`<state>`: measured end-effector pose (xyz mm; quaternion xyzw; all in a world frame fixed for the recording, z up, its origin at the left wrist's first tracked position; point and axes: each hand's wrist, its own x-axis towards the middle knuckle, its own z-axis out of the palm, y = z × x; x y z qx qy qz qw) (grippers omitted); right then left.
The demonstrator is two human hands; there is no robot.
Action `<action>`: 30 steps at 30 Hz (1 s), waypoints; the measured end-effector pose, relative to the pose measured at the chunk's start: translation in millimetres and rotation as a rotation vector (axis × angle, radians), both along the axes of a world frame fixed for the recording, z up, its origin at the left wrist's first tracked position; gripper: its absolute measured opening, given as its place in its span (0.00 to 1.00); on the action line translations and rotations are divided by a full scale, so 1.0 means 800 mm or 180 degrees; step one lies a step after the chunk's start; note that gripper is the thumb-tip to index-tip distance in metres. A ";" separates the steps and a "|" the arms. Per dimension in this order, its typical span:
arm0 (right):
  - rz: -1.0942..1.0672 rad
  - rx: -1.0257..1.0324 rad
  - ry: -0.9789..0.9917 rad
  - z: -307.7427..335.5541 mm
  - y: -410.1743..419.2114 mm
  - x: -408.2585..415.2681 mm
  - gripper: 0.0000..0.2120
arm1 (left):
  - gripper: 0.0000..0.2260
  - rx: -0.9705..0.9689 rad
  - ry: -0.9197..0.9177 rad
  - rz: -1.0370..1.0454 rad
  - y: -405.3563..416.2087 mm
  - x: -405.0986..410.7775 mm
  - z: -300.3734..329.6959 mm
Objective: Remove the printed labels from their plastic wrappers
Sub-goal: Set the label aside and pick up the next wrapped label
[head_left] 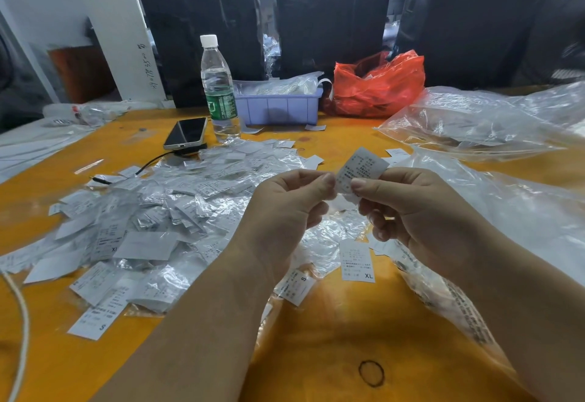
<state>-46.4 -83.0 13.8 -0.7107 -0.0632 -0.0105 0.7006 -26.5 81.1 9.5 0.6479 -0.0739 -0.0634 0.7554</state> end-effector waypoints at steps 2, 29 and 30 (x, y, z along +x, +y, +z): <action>0.0044 0.0084 -0.0033 0.003 -0.002 0.000 0.05 | 0.05 0.0019 0.0012 -0.0013 -0.001 0.000 0.001; -0.0228 0.0235 -0.0109 0.003 -0.004 0.003 0.08 | 0.03 0.0205 -0.0263 -0.0441 0.001 -0.001 0.001; -0.0318 0.0291 -0.0141 0.003 -0.003 0.003 0.08 | 0.03 0.0198 -0.0260 -0.0446 0.001 -0.001 0.001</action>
